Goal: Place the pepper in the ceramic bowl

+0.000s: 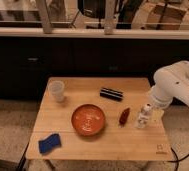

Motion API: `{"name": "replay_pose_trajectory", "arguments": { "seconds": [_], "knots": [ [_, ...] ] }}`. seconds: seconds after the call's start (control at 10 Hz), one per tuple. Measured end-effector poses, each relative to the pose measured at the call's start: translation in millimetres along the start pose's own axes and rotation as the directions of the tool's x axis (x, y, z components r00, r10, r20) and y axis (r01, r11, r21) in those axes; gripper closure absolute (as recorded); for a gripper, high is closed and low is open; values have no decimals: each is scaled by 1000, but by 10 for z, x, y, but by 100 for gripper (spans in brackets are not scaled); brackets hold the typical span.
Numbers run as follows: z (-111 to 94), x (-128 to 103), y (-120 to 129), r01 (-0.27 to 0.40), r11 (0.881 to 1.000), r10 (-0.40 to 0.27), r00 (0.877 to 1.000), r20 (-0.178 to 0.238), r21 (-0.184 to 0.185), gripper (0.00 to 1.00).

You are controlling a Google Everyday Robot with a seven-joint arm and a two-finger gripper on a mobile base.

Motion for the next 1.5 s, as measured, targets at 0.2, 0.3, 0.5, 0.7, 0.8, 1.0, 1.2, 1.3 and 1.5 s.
{"name": "replay_pose_trajectory", "arguments": {
  "seconds": [0.2, 0.3, 0.5, 0.7, 0.8, 1.0, 1.2, 1.3, 1.5],
  "knots": [
    [0, 0, 0, 0, 1000, 0, 1000, 0, 0, 20],
    [0, 0, 0, 0, 1000, 0, 1000, 0, 0, 20],
    [36, -15, -3, 6, 1000, -6, 1000, -1, -1, 20],
    [214, -196, -56, 37, 999, -37, 999, 6, -6, 20],
    [353, -353, -98, 57, 998, -57, 998, 7, -6, 20],
    [450, -440, -103, 62, 998, -62, 998, 7, -6, 20],
    [433, -434, -118, 72, 997, -72, 997, 8, -6, 20],
    [461, -428, -113, 78, 997, -77, 997, 10, -10, 20],
    [636, -419, -101, 89, 996, -88, 996, 16, -15, 20]
  ]
}}
